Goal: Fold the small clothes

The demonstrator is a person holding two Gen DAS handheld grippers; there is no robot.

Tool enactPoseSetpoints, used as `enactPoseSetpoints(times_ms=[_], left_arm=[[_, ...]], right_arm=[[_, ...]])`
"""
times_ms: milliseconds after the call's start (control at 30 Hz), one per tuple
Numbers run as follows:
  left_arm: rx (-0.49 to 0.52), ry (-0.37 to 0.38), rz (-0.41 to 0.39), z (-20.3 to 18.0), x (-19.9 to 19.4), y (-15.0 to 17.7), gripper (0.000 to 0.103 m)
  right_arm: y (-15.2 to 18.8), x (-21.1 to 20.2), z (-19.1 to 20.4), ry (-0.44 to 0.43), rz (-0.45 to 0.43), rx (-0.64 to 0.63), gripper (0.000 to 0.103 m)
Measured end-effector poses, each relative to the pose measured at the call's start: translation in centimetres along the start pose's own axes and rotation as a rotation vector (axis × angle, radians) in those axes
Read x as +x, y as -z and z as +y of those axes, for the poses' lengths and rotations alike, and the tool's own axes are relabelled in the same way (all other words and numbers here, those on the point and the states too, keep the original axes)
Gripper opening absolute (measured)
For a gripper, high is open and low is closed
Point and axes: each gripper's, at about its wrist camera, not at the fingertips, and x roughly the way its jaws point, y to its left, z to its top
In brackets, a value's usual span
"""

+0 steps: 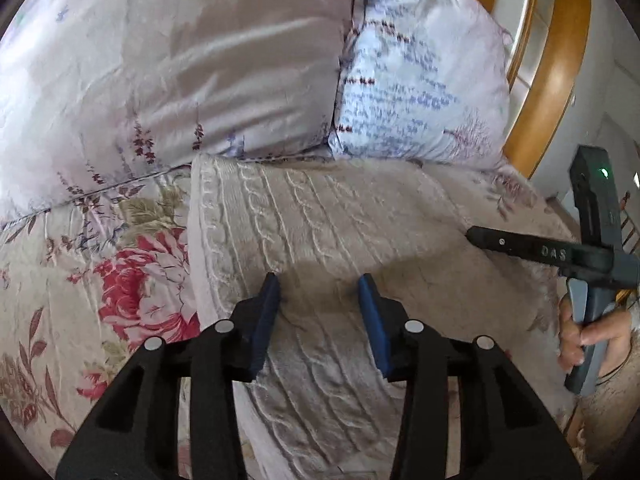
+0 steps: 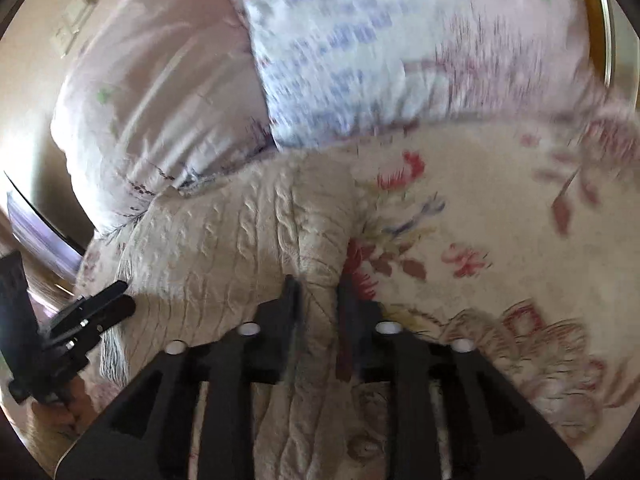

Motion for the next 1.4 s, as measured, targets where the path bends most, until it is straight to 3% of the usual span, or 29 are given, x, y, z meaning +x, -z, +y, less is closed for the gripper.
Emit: enactPoseSetpoints(times_ms=[67,133,267,400,567,633,700,767,900,1000,1133,1267,1400], left_arm=[[-0.012,0.013,-0.028,-0.1,-1.2,0.3,0.051],[0.004,-0.028,-0.057,-0.2,-2.3,0.8,0.055],[0.057,-0.151,-0.028,-0.8,-2.5,1.7,0.055],[0.076,-0.206,0.055,-0.6,-0.1,2.8,0.066],[-0.029,-0.145,0.068,1.1,0.2,3.3,0.069],[-0.053,-0.119,0.041,1.5,-1.2,3.7,0.069],[-0.057,-0.115,0.021,1.6,-2.3,4.4,0.074],[-0.061,-0.119,0.005,1.5,-3.5,5.3,0.081],[-0.075,-0.139,-0.004,1.2,-4.9,6.6,0.092],[-0.085,-0.162,-0.008,0.6,-5.6,7.5,0.098],[-0.08,-0.191,0.029,-0.5,-5.1,8.2,0.101],[-0.06,-0.271,0.081,-1.5,-4.1,8.6,0.101],[-0.065,-0.264,0.111,-1.8,-3.1,8.8,0.101]], right_arm=[[0.5,-1.9,1.4,-0.019,-0.071,-0.067,0.039],[1.1,-3.0,2.6,-0.049,-0.095,-0.121,0.039],[2.6,-2.7,4.5,-0.079,-0.041,-0.205,0.039],[3.9,-0.1,5.4,0.044,0.043,-0.272,0.041],[4.1,-0.5,6.0,0.096,0.022,-0.3,0.046],[4.2,-1.7,5.7,0.082,-0.011,-0.266,0.054],[4.3,-3.3,5.1,0.072,-0.056,-0.23,0.077],[4.8,-4.8,4.9,0.096,-0.101,-0.216,0.088],[6.0,-6.5,4.7,0.166,-0.143,-0.208,0.1],[7.2,-7.1,5.0,0.198,-0.164,-0.212,0.102],[8.3,-6.1,5.3,0.202,-0.106,-0.196,0.102],[9.6,-4.6,5.6,0.194,-0.035,-0.182,0.102],[10.8,-3.3,6.0,0.206,0.026,-0.181,0.102]])
